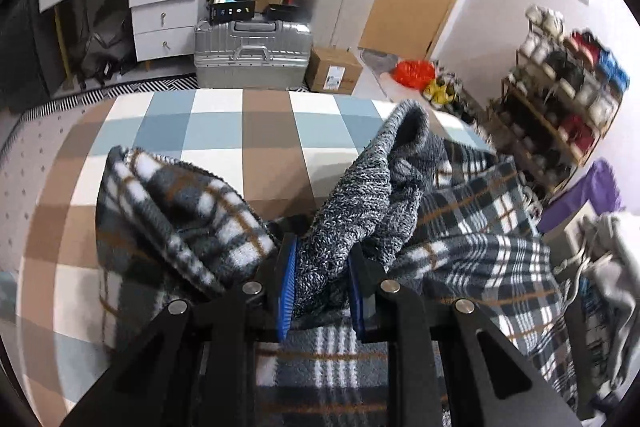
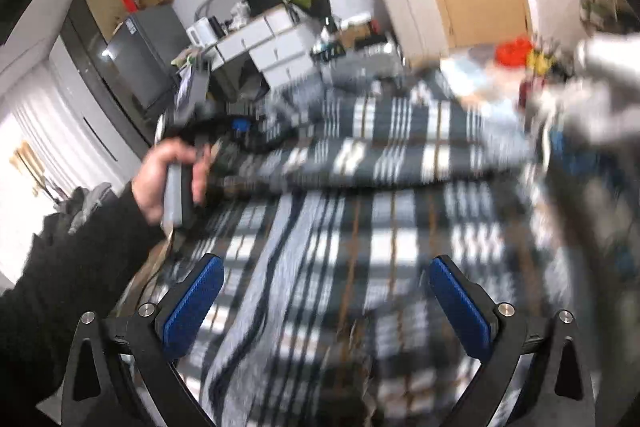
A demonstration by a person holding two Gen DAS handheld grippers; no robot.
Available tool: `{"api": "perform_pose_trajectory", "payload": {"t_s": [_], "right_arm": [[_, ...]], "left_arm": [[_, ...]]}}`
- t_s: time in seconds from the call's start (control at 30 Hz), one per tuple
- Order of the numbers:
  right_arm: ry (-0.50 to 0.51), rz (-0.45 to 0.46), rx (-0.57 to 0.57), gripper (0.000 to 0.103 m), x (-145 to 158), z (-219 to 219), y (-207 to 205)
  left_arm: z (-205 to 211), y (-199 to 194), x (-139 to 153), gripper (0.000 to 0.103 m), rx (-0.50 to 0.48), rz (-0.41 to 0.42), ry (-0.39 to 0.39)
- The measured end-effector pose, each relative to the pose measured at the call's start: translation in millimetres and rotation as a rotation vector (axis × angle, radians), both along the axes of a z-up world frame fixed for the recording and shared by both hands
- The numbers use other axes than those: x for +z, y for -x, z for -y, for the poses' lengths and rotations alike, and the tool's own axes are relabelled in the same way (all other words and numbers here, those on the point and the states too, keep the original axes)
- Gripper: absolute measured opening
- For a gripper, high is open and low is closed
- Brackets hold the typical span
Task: Fold large clothes
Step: 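Grasp the grey knit hem edge of the shirt with the left tool, then grasp the hem with the right tool while the left tool holds it, lift toward collar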
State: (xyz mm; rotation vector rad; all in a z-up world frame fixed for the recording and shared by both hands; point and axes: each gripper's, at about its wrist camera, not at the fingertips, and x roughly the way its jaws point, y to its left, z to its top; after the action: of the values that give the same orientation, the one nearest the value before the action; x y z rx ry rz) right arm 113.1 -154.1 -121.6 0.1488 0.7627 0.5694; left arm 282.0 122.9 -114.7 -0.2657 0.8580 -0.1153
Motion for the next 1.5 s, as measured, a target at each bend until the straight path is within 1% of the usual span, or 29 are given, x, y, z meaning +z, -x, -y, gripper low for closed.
{"api": "perform_pose_trajectory", "payload": {"t_s": [0.07,0.13,0.17,0.2,0.23,0.3,0.33,0.37,0.4,0.53,0.57,0.6,0.63,0.7,0.77,0.8,0.83,0.9,0.93,0.97,1.03,1.1,1.17,1.2,1.27,1.3,1.37,1.47,1.5], "right_arm": [[0.034,0.063,0.026,0.103,31.3,-10.1,-27.6],[0.072,0.100,0.014,0.103,56.5,-23.4,-60.6],[0.085,0.094,0.043,0.103,69.0,-37.8,-88.4],[0.106,0.080,0.065,0.103,74.5,-51.2,-109.5],[0.154,0.053,0.082,0.103,77.1,-70.6,-139.3],[0.248,-0.007,0.093,0.103,70.8,-105.2,-188.1],[0.301,-0.032,0.091,0.103,63.8,-121.8,-210.1],[0.366,-0.076,0.093,0.099,53.0,-141.4,-236.1],[0.411,-0.097,0.090,0.095,43.8,-156.2,-254.9],[0.515,-0.136,0.083,0.091,9.7,-194.4,-300.5],[0.542,-0.119,0.077,0.089,3.2,-199.4,-305.0],[0.593,-0.103,0.043,0.089,-4.8,-206.5,-314.7],[0.603,-0.107,0.023,0.089,-10.6,-208.1,-319.8],[0.580,-0.117,0.004,0.081,-17.6,-210.9,-329.7],[0.582,-0.105,-0.030,0.080,-23.1,-213.1,-338.6],[0.599,-0.121,-0.031,0.074,-27.9,-215.3,-342.8],[0.611,-0.139,-0.024,0.063,-30.8,-218.5,-345.1],[0.638,-0.174,0.007,0.016,-40.4,-222.1,-347.1],[0.636,-0.180,0.008,0.004,-41.1,-219.8,-345.7],[0.630,-0.174,-0.004,0.006,-38.3,-217.3,-343.7],[0.588,-0.129,-0.025,0.005,-24.5,-209.0,-335.6],[0.577,-0.053,-0.037,0.005,-6.9,-199.7,-321.3],[0.573,0.012,-0.038,0.005,9.4,-190.2,-304.8],[0.557,0.031,-0.038,0.005,16.5,-185.3,-297.1],[0.525,0.096,-0.028,0.005,35.6,-171.1,-268.7],[0.508,0.121,-0.027,0.005,42.2,-165.2,-257.0],[0.458,0.162,-0.023,0.005,56.0,-146.4,-221.9],[0.401,0.192,-0.013,0.005,62.8,-125.4,-177.7],[0.377,0.194,-0.018,0.005,62.8,-115.9,-160.8]], "left_arm": [[-0.3,0.0,1.4,0.017,-0.014,0.006,0.013],[-1.1,-0.3,0.8,0.017,-0.028,0.024,0.012],[-1.3,-0.2,-0.5,0.017,-0.033,0.029,0.016],[-2.7,-0.6,-3.1,0.017,-0.036,0.036,0.030],[-0.9,5.6,-3.1,0.017,-0.032,0.042,0.037],[-3.2,10.2,-8.3,0.017,-0.008,0.052,0.067],[-5.3,9.2,-11.2,0.017,-0.002,0.055,0.097],[-5.6,12.2,-12.3,0.017,0.004,0.058,0.110],[-7.0,11.2,-14.2,0.017,0.010,0.065,0.128],[-8.3,9.9,-17.1,0.017,-0.012,0.082,0.154],[-10.6,11.7,-17.8,0.017,-0.016,0.085,0.174],[-12.3,11.4,-19.0,0.017,-0.018,0.085,0.190],[-12.8,11.5,-21.0,0.017,-0.022,0.084,0.200],[-16.1,9.6,-22.7,0.017,-0.031,0.084,0.218],[-18.4,8.1,-23.7,0.017,-0.033,0.079,0.235],[-19.5,7.1,-24.0,0.017,-0.030,0.074,0.247],[-19.4,6.9,-24.8,0.017,-0.029,0.071,0.251],[-16.4,7.5,-23.3,0.017,-0.035,0.071,0.234],[-15.4,8.3,-23.2,0.017,-0.036,0.072,0.226],[-13.5,8.4,-21.7,0.017,-0.033,0.067,0.212],[-10.9,6.8,-18.3,0.017,-0.029,0.059,0.189],[-9.8,7.2,-10.4,0.017,-0.019,0.051,0.186],[-9.6,11.0,-0.5,0.017,-0.019,0.062,0.176],[-9.8,14.4,5.9,0.017,-0.019,0.067,0.171],[-9.1,22.1,16.3,0.017,-0.030,0.056,0.174],[-6.8,28.0,21.9,0.017,-0.045,0.035,0.167],[-3.4,43.2,31.8,0.017,-0.064,0.035,0.149],[4.1,75.1,42.4,0.017,-0.100,0.057,0.119],[6.6,89.1,42.2,0.017,-0.112,0.058,0.125]]}}
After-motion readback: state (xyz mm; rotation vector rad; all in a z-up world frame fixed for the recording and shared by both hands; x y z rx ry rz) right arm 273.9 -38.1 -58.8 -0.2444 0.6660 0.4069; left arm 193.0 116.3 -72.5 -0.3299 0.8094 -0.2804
